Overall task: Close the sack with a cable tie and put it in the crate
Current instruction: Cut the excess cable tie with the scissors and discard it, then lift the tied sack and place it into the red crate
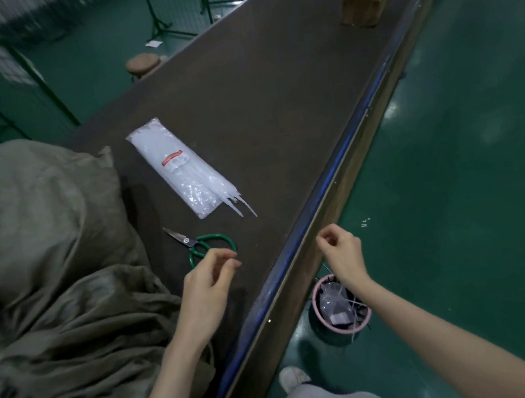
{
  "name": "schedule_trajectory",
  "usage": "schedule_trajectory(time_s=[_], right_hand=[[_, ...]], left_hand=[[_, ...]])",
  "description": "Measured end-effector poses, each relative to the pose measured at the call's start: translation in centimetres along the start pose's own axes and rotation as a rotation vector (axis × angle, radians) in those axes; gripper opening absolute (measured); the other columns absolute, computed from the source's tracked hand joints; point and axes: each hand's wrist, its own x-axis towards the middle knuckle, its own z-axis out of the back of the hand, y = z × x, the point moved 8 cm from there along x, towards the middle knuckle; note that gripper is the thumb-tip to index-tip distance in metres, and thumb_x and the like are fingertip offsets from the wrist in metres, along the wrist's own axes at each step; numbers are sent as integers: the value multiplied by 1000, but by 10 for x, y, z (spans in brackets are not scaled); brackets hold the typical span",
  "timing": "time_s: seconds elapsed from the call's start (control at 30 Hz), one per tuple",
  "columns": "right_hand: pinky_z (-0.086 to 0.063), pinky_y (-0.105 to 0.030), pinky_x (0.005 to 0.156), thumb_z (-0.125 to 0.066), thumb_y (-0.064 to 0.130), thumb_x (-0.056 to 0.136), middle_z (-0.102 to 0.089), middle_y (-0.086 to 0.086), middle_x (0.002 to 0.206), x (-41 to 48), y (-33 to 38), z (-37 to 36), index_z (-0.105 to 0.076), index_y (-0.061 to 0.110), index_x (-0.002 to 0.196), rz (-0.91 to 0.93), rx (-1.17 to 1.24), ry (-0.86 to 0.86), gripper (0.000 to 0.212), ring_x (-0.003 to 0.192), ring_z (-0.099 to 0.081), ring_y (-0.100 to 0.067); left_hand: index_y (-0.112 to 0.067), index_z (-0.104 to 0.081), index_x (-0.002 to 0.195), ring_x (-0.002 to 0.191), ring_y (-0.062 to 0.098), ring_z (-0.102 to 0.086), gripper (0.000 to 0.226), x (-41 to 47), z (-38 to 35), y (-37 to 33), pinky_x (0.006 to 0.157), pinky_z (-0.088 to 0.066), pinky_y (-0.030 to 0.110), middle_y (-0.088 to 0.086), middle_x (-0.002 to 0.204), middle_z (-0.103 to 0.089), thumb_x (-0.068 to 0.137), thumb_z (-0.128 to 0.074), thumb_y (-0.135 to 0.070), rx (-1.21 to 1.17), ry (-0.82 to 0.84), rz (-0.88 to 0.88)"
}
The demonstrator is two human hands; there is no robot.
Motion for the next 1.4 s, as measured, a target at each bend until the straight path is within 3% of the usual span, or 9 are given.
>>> schedule_trajectory(time_s=[0.17, 0.37, 0.6, 0.8, 0.9, 1.0, 1.17, 1.3, 1.4], right_hand=[[-49, -31, 66, -63, 13, 85, -69, -9, 72, -27, 95, -41, -64, 16, 77, 275, 109, 132, 9, 72, -66, -25], [-48, -26, 68, -66, 7, 83, -67, -1, 71, -69, 179, -101, -65, 16, 78, 441, 262, 348, 10, 67, -61, -10], [-50, -26, 74, -67, 6, 82, -69, -3, 82, -118, 244, -170, -63, 13, 88, 577, 324, 553, 10, 74, -63, -15], [-51, -35, 84, -69, 12, 82, -62, -7, 105, -129, 266, -207, -55, 17, 107, 591, 285, 592, 29, 91, -60, -20], [-45, -44, 98, -70, 18, 80, -55, -8, 117, -128, 276, -217, -52, 19, 115, 615, 273, 540, 39, 109, -54, -27], [-36, -39, 104, -70, 14, 81, -47, -14, 123, -123, 288, -223, -51, 11, 121, 639, 196, 473, 44, 117, -44, -29], [-27, -42, 110, -70, 26, 83, -38, -13, 138, -103, 298, -242, -42, 12, 133, 529, 183, 445, 59, 129, -33, -29], [-32, -44, 114, -77, 49, 66, -41, -8, 145, -91, 280, -270, -30, 17, 144, 207, 406, 593, 96, 131, -41, -24], [-40, -44, 109, -78, 44, 65, -55, -4, 135, -90, 260, -296, -38, 19, 141, -42, 594, 726, 90, 119, -56, -21]], left_hand=[[-24, -63, 94, 90, 11, -69, 12, -16, 65, -13, 86, -54, 41, -2, 92, -72, 88, -53, -25, -31, -217, -68], [-19, -62, 101, 90, 3, -64, 13, -60, 145, -28, 79, -49, 19, -5, 95, -69, 92, -53, -17, 73, -480, -168], [-15, -63, 101, 90, 6, -61, 15, -119, 220, 1, 81, -47, 17, 0, 97, -66, 91, -55, -7, 166, -786, -69], [-11, -62, 105, 100, 19, -57, 19, -157, 250, 45, 86, -50, 40, -1, 104, -57, 89, -57, -4, 262, -948, 64], [-9, -60, 109, 107, 21, -53, 24, -174, 267, 67, 94, -43, 36, -1, 108, -53, 86, -60, -1, 309, -1073, 142], [-7, -60, 111, 109, 23, -50, 27, -196, 287, 93, 95, -36, 28, 9, 112, -56, 85, -60, -1, 312, -1231, 234], [-13, -47, 130, 127, 29, -38, 45, -212, 307, 161, 107, -32, 53, 11, 136, -44, 89, -59, -24, 118, -1240, 560], [-18, -34, 143, 133, 26, -38, 64, -206, 296, 188, 110, -31, 45, 7, 146, -39, 88, -63, -30, -282, -1170, 600], [-26, -29, 147, 131, 22, -40, 71, -205, 291, 192, 109, -33, 40, 1, 146, -39, 86, -66, -28, -475, -1199, 555]])
